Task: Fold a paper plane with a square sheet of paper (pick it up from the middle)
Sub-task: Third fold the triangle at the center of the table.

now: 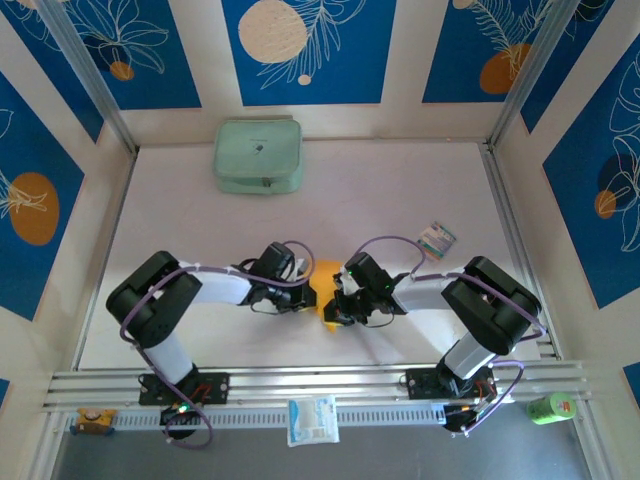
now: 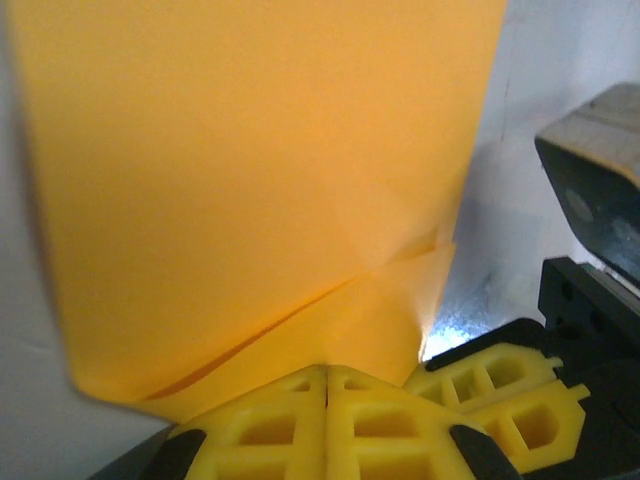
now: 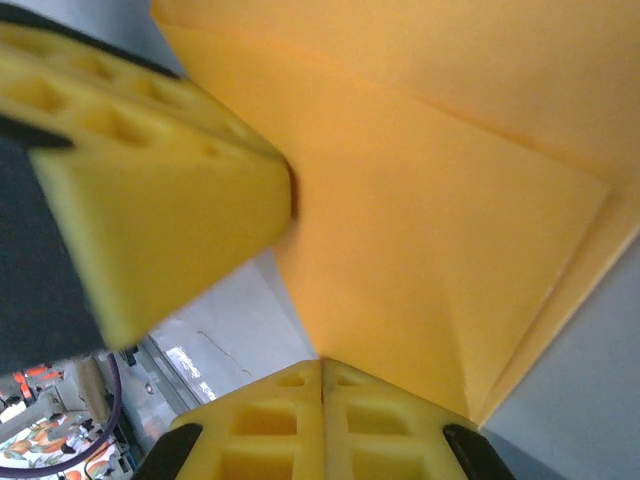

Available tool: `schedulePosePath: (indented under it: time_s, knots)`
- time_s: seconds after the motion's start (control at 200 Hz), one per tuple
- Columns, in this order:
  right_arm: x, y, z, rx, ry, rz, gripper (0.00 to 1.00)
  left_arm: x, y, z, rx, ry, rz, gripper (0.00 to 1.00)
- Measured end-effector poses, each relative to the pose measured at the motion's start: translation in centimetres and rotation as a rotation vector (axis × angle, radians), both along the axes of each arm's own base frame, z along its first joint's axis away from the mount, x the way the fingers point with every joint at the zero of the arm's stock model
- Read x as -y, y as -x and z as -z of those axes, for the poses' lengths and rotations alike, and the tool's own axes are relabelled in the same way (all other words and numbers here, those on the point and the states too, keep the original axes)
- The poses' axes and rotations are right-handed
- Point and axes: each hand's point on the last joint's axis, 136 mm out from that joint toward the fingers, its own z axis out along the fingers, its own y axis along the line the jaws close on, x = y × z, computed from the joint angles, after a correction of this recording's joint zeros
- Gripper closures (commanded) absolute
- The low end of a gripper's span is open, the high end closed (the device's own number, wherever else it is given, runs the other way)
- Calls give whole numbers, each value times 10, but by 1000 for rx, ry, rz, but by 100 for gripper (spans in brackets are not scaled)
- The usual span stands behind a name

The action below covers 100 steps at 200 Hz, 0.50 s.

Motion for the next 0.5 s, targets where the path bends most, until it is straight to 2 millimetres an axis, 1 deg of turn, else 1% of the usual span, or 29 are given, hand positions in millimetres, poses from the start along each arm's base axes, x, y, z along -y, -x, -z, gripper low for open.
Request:
schedulePosePath:
  time_s: [0.2, 0.5]
  knots:
    - [1, -1, 0, 9, -1, -5, 98, -17, -21, 0, 13, -18, -51, 100]
    - [4, -5, 0, 25, -2, -16, 98, -36, -39, 0, 17, -45, -101, 100]
